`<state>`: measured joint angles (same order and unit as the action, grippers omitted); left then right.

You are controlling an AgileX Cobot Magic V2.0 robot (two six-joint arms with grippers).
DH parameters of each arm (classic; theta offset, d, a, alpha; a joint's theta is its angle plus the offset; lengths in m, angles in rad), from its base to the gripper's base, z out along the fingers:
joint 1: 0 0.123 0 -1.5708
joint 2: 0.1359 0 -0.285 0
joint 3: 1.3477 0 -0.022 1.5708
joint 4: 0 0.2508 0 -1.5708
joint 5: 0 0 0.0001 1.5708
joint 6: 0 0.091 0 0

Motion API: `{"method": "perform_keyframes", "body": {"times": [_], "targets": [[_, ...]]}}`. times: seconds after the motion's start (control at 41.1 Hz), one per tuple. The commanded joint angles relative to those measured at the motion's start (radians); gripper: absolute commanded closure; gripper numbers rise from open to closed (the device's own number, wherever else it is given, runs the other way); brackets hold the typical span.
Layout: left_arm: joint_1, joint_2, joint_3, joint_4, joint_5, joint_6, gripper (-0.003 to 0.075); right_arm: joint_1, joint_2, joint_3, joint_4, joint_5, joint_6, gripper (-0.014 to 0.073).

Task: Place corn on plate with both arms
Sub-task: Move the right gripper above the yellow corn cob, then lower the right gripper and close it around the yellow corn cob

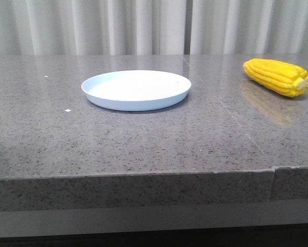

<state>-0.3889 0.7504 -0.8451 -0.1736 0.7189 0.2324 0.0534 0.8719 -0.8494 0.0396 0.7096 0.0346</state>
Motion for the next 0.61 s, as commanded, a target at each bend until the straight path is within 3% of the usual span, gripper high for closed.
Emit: {"method": "perform_keyframes", "body": {"times": [0.0,0.585], "targets": [[0.002,-0.003,-0.025,-0.01,-0.07,-0.01,0.0323,-0.007,0.09,-0.1,-0.012,-0.003,-0.012,-0.001],[0.002,-0.003,-0.025,-0.01,-0.07,-0.01,0.0324,0.011,0.652,-0.608,0.023,0.193,-0.056,-0.001]]}}
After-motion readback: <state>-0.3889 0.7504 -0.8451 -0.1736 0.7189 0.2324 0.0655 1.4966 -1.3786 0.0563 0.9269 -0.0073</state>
